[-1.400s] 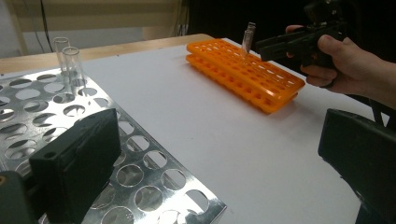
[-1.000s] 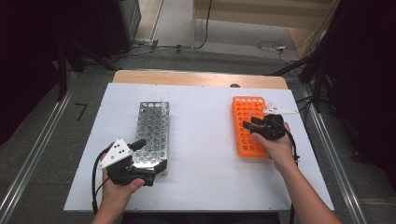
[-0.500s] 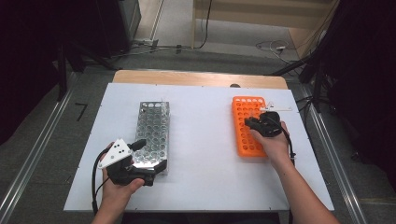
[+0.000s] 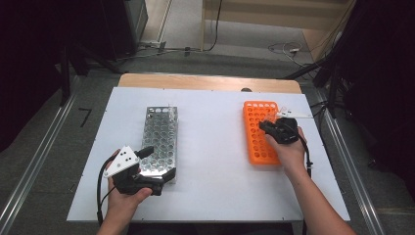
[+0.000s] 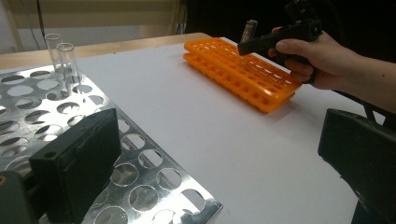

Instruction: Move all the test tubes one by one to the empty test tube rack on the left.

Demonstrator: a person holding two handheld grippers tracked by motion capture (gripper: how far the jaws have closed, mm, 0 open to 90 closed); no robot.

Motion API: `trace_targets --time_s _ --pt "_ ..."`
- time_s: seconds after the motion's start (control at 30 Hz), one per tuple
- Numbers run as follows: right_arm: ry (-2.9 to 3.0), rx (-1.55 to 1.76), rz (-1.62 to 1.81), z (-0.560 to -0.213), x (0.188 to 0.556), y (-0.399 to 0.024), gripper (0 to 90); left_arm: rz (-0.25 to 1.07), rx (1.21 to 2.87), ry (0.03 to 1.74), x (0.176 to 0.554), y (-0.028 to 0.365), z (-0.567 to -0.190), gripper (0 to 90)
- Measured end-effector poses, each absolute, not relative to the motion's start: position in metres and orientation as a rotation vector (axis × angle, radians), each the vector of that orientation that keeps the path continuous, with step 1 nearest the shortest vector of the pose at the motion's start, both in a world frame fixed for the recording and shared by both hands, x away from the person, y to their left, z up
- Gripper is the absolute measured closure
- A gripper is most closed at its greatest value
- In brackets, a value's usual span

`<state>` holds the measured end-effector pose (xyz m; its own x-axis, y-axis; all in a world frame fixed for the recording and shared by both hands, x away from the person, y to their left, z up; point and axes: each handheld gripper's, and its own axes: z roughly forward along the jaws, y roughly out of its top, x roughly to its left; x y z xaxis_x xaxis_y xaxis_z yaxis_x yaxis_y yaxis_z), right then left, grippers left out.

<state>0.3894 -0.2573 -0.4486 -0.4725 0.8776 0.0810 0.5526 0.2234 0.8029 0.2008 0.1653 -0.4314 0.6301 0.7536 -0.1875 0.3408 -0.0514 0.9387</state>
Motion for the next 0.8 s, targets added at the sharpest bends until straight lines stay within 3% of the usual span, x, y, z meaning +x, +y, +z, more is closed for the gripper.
trace_targets --time_s 0.8 --pt "2.104 1.144 1.346 -0.417 0.339 -0.258 73.8 0.434 1.665 0.903 0.200 0.160 -0.431 0.0"
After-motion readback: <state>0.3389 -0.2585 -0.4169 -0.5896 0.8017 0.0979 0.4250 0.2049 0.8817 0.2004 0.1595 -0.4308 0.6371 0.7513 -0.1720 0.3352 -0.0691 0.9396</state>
